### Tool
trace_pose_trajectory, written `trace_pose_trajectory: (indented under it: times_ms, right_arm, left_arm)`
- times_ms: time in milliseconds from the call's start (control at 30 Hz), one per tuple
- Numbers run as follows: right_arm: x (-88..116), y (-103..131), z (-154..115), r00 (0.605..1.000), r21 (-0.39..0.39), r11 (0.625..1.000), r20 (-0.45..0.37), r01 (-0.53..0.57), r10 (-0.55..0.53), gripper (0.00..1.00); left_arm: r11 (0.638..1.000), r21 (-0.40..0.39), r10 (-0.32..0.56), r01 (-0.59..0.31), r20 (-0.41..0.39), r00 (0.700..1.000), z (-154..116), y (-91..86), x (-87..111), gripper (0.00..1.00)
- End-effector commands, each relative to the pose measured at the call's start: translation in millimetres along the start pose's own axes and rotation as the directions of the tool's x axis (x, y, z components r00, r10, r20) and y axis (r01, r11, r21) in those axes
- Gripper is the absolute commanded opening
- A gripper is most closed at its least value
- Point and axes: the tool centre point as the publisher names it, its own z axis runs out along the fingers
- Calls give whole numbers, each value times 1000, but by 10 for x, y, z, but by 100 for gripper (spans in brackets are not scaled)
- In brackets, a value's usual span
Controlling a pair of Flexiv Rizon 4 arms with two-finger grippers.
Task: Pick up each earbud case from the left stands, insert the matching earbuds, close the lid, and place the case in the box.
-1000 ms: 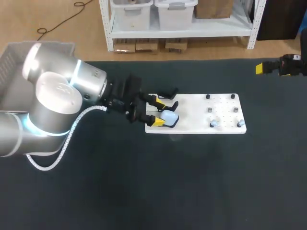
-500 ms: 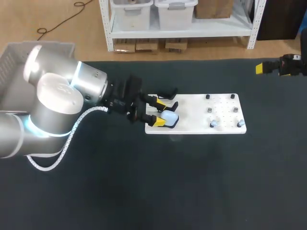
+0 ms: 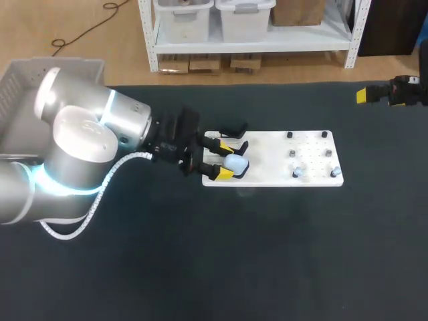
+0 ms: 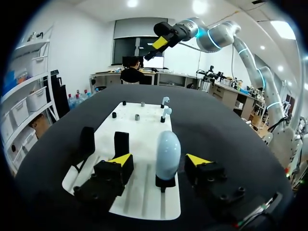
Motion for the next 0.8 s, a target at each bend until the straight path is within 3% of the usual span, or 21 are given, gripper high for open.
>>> trace_pose_trajectory:
  times_ms: [33, 167, 367, 433, 467, 800]
  right_arm:
    - [3, -5, -1, 1000, -1, 1000, 0, 1, -1, 100]
    - [3, -5, -1, 1000, -1, 1000, 0, 1, -1, 100]
    - [3, -5, -1, 1000, -1, 1000, 0, 1, -1, 100]
    - [3, -5, -1, 1000, -1, 1000, 0, 1, -1, 100]
    - [3, -5, -1, 1000, -1, 1000, 0, 1, -1, 100]
    - [3, -5, -1, 1000, -1, 1000, 0, 1, -1, 100]
  left_arm:
    - [1000, -12, -3, 3, 14, 1000, 20, -6, 66, 71]
    - [1000, -15, -6, 6, 23, 1000, 21, -9, 69, 68]
    - [1000, -15, -3, 3, 24, 1000, 20, -25, 88, 45]
    - [1000, -15, -3, 3, 26, 1000, 15, -36, 90, 12]
    - [1000, -16, -3, 4, 28, 1000, 9, -42, 88, 0]
    - [1000, -16, 22, -21, 54, 998, -71, -106, -7, 0]
